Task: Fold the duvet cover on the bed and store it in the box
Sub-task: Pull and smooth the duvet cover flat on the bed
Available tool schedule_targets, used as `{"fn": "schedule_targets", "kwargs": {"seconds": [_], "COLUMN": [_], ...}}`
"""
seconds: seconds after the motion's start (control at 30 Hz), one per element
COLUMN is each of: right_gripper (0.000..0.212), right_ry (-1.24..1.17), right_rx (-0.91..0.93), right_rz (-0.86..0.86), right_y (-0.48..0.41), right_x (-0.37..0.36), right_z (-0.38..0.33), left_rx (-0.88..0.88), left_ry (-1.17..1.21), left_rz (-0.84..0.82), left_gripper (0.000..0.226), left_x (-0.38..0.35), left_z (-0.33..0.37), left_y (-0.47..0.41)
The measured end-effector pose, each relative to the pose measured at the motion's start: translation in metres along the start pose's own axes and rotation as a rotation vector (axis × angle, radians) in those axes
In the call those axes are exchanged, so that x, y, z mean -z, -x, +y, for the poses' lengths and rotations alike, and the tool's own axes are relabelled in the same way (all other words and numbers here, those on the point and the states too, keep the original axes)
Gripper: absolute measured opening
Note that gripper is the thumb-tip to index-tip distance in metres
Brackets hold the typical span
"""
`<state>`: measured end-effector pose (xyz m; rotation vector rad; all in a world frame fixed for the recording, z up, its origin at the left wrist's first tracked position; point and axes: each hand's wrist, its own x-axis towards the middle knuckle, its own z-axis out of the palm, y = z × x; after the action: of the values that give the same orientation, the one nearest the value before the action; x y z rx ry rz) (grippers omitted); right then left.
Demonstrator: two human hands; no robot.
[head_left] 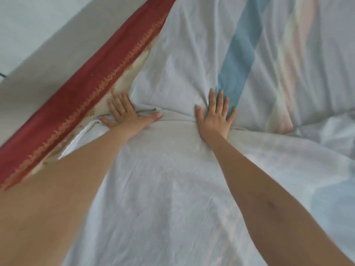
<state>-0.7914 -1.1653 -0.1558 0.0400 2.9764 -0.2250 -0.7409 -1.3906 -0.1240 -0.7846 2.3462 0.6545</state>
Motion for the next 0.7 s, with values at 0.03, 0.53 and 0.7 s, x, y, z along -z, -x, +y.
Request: {"fn": "schedule_targets", "kwargs": {"seconds": [0.03,0.53,0.7], "right_gripper": [0.066,0.064,0.065], "right_ry": [0.008,-0.015,-0.008], "right_rx": [0.0,0.004,-0.003], "right_rz": [0.011,-0.048,-0.06], "right_y": [0.0,-0.013,-0.026], "right_x": [-0.004,0.003,0.006], "right_z": [0.0,-0.002,-0.003], "left_rx": [-0.002,0.184,0.2], "left_ry": [0.002,-0.053,-0.044], "left_rz": [-0.021,-0.31,-0.358], "left_gripper": [0.139,0.157,0.159], "left_x": [0.001,0.046,0.057], "left_z": [-0.001,0.032,0.038], "left_y": [-0.001,-0.002,-0.011]}}
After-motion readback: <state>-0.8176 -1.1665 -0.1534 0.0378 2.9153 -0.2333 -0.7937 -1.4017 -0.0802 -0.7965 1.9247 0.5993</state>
